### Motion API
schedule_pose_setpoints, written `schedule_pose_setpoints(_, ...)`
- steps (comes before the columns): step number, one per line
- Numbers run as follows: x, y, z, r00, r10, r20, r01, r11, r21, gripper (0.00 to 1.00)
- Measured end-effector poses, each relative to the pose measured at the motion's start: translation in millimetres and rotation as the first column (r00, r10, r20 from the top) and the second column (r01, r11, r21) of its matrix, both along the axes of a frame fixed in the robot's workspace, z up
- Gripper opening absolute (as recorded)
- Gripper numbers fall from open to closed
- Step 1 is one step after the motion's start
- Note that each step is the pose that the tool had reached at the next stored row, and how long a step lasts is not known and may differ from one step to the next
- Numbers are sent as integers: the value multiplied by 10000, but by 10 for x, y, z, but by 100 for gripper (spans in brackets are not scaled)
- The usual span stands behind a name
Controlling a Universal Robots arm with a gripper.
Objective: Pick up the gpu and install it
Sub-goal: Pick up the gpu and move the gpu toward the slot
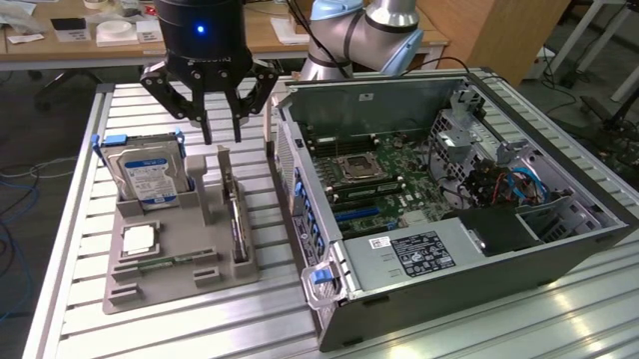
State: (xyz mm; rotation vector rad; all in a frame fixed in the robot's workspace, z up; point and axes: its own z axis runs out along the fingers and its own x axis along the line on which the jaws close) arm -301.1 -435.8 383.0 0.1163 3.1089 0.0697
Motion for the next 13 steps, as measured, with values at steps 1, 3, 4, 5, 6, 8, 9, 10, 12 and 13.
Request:
schedule_pose_setpoints(1,0,0,-18,10000,0,0,0,10000,-1,42)
schedule_pose_setpoints(3,0,0,-55,10000,0,0,0,10000,0,42)
schedule_pose_setpoints(4,0,0,-72,10000,0,1,0,10000,1,42)
schedule_pose_setpoints(5,0,0,-86,10000,0,0,0,10000,0,42)
schedule_pose_setpoints(6,0,0,-100,10000,0,0,0,10000,-1,42)
schedule_pose_setpoints(8,0,0,-101,10000,0,0,0,10000,-1,42)
schedule_pose_setpoints(9,0,0,-101,10000,0,0,0,10000,-1,42)
schedule_pose_setpoints(10,0,0,-101,10000,1,0,-1,10000,0,42)
schedule_pose_setpoints(12,0,0,-106,10000,0,2,0,10000,1,42)
schedule_pose_setpoints(13,0,0,-115,10000,1,3,-1,10000,2,42)
